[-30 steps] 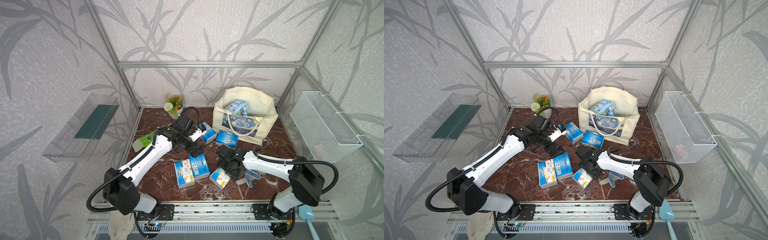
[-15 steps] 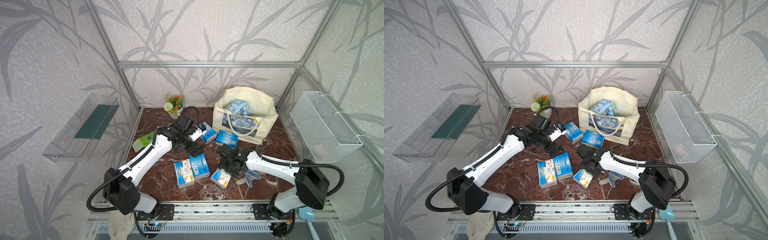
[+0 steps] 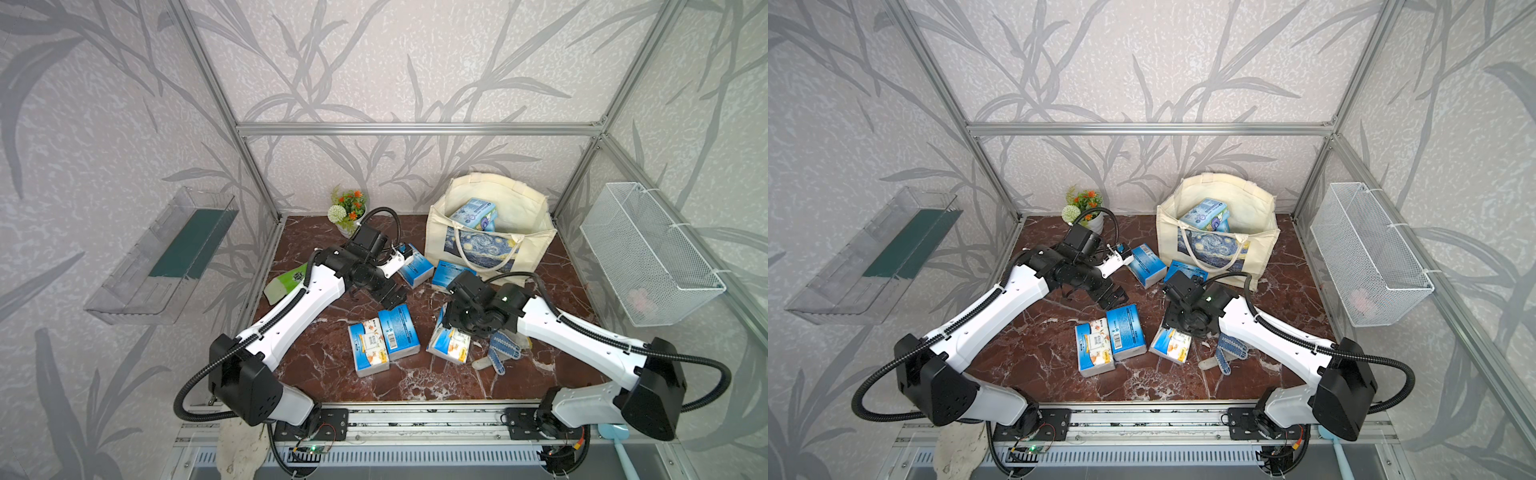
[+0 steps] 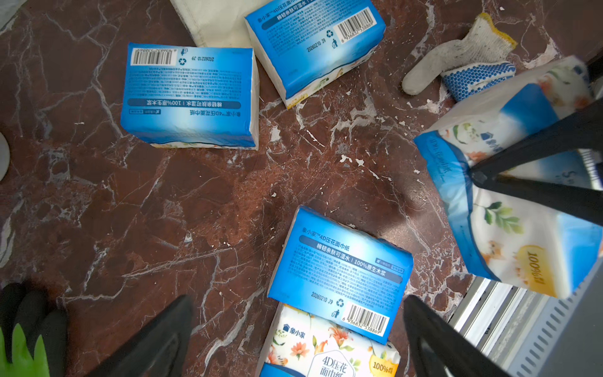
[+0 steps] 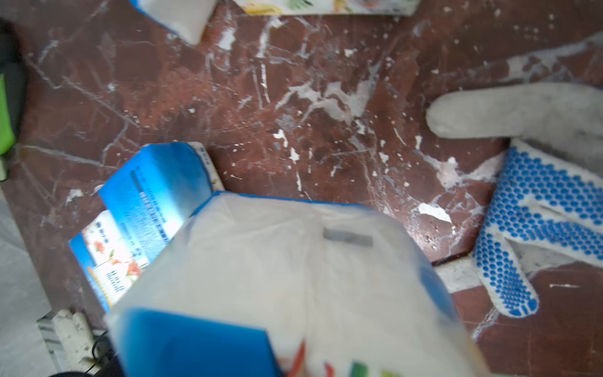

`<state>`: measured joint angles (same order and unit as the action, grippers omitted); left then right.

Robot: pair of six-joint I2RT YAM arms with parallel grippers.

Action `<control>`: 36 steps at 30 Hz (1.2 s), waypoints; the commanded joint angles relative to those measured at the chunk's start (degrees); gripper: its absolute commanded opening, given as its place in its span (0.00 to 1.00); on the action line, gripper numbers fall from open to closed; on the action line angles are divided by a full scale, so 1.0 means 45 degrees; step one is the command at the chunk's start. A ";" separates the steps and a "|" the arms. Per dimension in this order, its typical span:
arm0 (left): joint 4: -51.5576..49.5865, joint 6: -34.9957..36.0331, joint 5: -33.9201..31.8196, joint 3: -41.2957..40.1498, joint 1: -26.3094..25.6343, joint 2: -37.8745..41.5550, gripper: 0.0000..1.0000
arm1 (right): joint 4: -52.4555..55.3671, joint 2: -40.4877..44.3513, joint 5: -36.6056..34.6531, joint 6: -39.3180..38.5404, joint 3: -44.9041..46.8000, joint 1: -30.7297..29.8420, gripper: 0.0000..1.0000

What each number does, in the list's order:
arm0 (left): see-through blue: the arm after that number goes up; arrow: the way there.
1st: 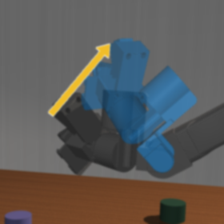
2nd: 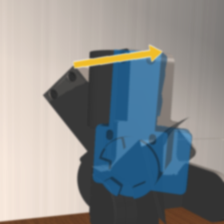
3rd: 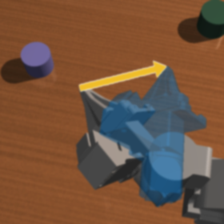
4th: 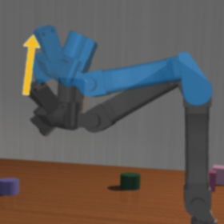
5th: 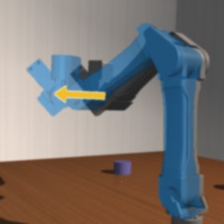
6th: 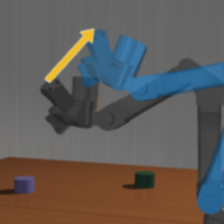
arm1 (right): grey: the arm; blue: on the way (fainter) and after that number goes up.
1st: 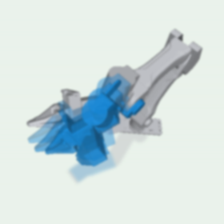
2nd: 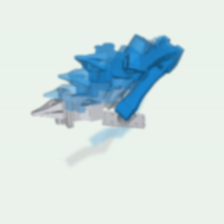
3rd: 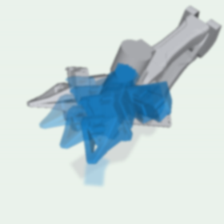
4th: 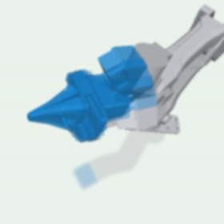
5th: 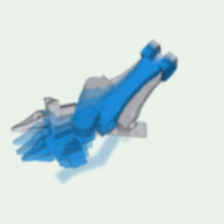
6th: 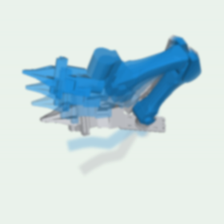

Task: Put tissues into the canvas bag
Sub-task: Pick up the pack of facial tissues from the center of the board, then place the pack of facial tissues in the canvas bag.

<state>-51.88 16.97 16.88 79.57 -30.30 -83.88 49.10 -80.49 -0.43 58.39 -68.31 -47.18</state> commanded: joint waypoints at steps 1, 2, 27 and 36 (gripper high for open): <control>-0.0228 0.0135 -0.0489 0.0339 0.0029 -0.0091 0.98 | 0.1052 -0.0876 0.1100 -0.2059 -0.1799 0.0093 0.66; -0.0232 0.0194 -0.0638 0.0341 0.0031 -0.0101 0.98 | 0.1203 -0.1212 0.1381 -0.2449 -0.2304 0.0094 0.66; -0.0504 0.0597 -0.1177 0.0363 0.2861 0.1131 0.97 | 0.3643 -0.6053 0.4050 -0.7280 -1.2165 0.1607 0.63; -0.0639 0.0386 -0.0641 0.0598 0.3062 0.0735 0.97 | 0.4434 -0.6486 0.4527 -0.8410 -1.4806 0.2610 0.64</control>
<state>-53.23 19.25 12.19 79.88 -16.88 -80.09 66.92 -108.75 18.11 23.44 -132.03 -36.64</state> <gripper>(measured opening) 0.971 0.639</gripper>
